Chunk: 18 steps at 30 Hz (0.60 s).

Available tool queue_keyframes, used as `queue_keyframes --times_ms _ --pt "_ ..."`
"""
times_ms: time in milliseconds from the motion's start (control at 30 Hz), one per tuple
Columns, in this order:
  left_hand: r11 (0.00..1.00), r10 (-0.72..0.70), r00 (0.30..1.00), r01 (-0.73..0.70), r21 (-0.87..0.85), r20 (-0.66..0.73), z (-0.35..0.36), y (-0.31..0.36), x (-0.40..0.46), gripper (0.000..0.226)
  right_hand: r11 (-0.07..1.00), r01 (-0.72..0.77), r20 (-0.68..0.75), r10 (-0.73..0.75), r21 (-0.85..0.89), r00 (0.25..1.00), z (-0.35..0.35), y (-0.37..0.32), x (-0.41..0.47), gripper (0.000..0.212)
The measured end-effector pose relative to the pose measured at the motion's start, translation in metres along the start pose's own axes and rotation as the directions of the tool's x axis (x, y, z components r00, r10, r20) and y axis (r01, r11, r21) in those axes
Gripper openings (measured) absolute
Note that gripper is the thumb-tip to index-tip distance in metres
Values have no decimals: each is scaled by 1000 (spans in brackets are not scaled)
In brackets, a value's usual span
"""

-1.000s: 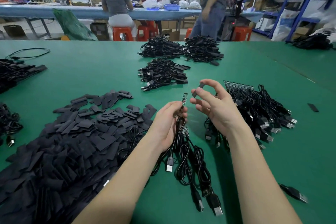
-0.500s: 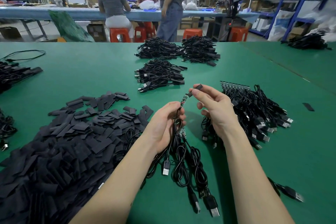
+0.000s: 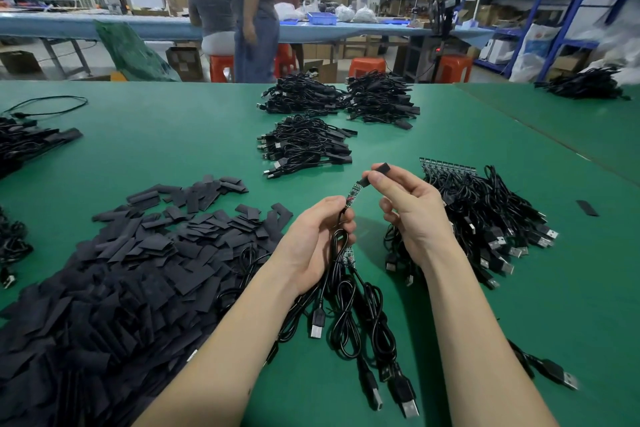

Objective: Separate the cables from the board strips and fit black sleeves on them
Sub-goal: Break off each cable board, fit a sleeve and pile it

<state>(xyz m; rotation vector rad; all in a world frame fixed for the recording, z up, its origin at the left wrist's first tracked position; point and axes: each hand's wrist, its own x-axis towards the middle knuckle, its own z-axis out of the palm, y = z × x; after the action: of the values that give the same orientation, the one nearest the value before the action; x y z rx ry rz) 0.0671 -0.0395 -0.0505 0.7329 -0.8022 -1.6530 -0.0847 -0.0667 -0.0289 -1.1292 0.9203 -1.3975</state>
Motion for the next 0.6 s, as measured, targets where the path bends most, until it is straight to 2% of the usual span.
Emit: queue_keyframes --times_ms 167,267,467,600 --pt "1000 -1 1000 1 9 26 -1 1 0 9 1000 2 8 -2 16 1000 1 -2 -1 12" --pt "999 -6 999 4 37 49 -3 3 0 9 1000 -6 39 5 27 999 -1 -3 -2 20" --pt "988 -50 988 28 150 144 -9 13 1 7 998 -56 126 51 40 991 -9 -5 -1 20" --pt "953 -49 981 -11 301 190 -15 27 0 13 993 -104 218 91 48 972 -14 -7 -1 15"
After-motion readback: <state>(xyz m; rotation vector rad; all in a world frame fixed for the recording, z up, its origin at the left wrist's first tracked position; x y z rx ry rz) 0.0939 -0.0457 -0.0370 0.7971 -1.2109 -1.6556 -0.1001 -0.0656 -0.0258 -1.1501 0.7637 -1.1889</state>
